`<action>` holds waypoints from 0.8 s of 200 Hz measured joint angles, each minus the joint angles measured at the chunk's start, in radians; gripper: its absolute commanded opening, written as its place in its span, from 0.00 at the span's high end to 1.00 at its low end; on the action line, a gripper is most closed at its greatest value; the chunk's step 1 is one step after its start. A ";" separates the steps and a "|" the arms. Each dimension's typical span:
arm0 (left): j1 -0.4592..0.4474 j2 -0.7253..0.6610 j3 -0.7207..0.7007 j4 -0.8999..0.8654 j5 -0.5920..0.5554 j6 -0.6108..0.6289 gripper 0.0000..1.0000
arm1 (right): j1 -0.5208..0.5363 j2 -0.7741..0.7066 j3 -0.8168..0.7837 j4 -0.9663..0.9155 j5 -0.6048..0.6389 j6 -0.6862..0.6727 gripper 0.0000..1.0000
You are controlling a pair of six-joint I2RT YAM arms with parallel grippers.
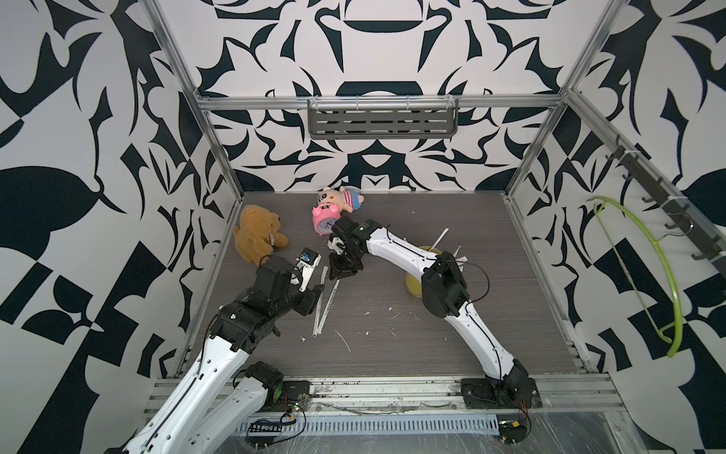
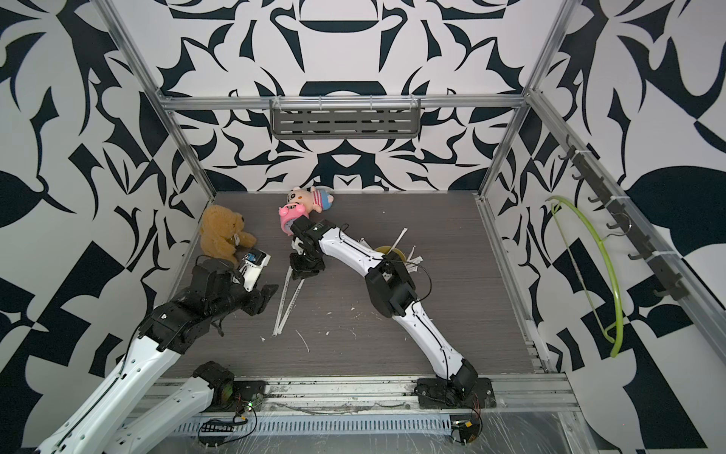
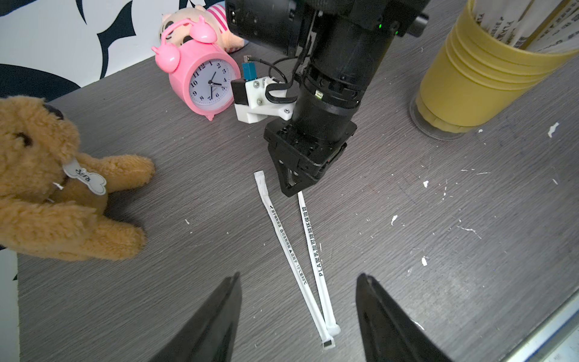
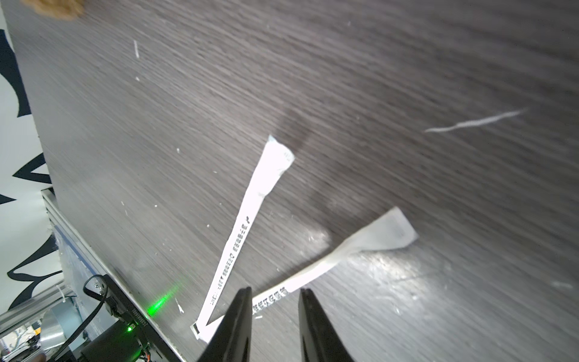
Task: Take the straws out of the storage container
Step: Place the straw at the center of the board.
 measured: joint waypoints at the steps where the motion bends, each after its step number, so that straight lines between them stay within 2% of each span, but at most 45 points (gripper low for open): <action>1: 0.000 0.000 0.000 0.000 0.000 0.000 0.35 | 0.000 -0.001 0.000 0.000 0.002 0.000 0.70; 84: 0.001 -0.013 0.000 0.000 0.000 0.000 0.35 | 0.006 -0.010 -0.045 -0.013 0.055 -0.005 0.64; 160: 0.006 -0.013 -0.002 0.003 -0.001 0.000 0.35 | 0.002 0.060 0.003 0.019 -0.007 0.012 0.64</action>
